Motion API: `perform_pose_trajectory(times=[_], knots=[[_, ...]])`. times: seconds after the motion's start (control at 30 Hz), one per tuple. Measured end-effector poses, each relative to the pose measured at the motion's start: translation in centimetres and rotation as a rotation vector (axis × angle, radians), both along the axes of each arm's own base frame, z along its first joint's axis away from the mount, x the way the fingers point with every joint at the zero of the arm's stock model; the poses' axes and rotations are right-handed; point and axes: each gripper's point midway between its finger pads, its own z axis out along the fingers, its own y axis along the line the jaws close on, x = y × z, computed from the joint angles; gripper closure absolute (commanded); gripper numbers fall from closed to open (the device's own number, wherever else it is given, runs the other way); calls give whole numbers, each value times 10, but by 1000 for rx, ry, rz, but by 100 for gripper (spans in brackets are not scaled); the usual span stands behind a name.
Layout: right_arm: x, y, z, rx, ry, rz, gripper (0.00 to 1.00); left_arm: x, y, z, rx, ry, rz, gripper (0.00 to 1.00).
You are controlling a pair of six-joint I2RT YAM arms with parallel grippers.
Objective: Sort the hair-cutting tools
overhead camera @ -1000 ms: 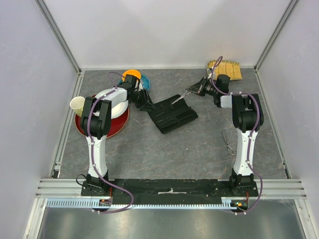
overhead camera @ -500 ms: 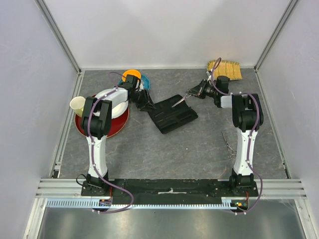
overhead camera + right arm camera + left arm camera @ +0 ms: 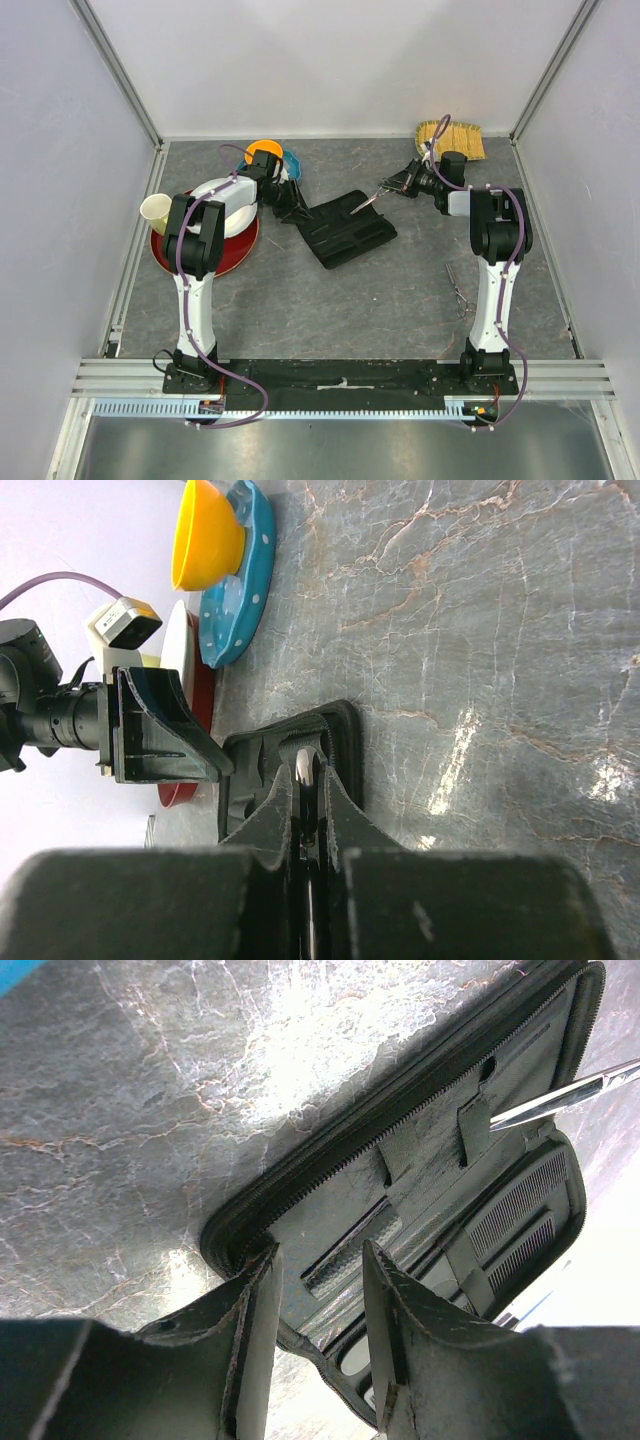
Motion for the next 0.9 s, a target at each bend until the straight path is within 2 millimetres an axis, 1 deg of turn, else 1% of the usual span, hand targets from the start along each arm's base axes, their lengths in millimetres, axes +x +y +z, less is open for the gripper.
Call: perform_pose_trajectory(times=[0.17, 0.37, 0.7, 0.8, 0.9], knots=[[1, 0, 2, 7, -3, 0, 100, 0, 0, 0, 2, 0, 0, 56], [4, 5, 12, 34, -46, -5, 100, 0, 0, 0, 2, 0, 0, 56], [-4, 29, 6, 42, -40, 33, 100, -1, -2, 0, 3, 0, -3, 56], [-3, 29, 5, 39, -41, 27, 100, -1, -3, 0, 3, 0, -6, 56], [-1, 25, 4, 35, -39, 10, 100, -2, -3, 0, 3, 0, -7, 56]])
